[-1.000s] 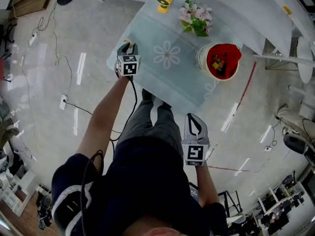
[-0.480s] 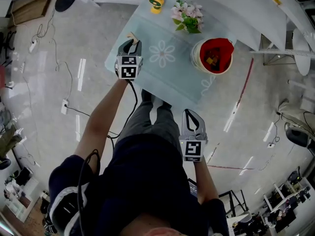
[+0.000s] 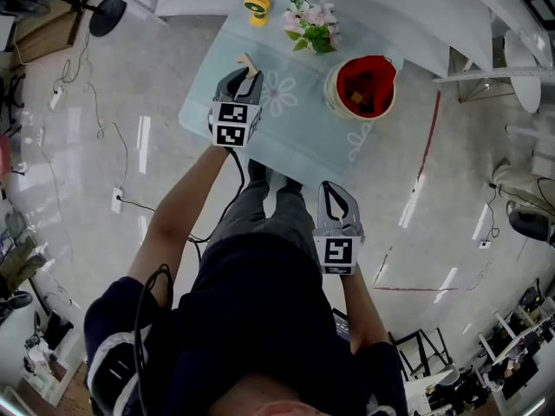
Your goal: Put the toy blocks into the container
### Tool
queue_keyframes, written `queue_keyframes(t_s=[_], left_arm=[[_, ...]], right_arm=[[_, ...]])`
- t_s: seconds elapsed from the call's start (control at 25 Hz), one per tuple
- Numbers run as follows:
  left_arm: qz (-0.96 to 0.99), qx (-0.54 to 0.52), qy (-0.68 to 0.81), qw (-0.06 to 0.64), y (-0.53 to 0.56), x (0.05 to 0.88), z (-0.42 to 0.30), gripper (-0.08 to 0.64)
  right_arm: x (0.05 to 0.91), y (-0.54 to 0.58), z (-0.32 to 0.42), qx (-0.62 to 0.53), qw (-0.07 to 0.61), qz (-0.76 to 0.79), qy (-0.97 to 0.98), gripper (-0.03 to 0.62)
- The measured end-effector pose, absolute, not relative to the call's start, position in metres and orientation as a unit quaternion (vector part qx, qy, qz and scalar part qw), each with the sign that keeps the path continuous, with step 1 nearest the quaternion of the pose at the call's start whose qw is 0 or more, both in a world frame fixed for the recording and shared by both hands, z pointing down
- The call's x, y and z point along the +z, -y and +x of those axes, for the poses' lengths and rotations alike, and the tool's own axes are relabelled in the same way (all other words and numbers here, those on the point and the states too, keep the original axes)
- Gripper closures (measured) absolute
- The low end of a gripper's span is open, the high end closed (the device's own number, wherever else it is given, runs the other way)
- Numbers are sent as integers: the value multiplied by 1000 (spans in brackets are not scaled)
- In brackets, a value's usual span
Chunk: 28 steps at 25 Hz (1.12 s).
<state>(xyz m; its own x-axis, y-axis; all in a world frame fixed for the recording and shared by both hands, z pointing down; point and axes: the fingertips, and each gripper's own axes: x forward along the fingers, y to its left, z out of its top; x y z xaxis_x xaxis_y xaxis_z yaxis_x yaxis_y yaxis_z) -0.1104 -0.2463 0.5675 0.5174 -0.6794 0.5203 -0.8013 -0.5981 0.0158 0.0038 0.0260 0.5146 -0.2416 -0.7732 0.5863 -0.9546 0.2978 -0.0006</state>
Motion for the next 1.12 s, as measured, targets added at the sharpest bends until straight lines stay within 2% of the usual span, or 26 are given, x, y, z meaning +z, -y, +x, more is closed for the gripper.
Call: queue_keyframes(t_s=[0.48, 1.12], left_arm=[[913, 215, 338, 81, 213, 525, -20, 456], [954, 214, 207, 34, 172, 519, 87, 456]], right_arm=[[514, -20, 20, 174, 225, 586, 759, 592], [511, -10, 40, 179, 178, 610, 752, 592]])
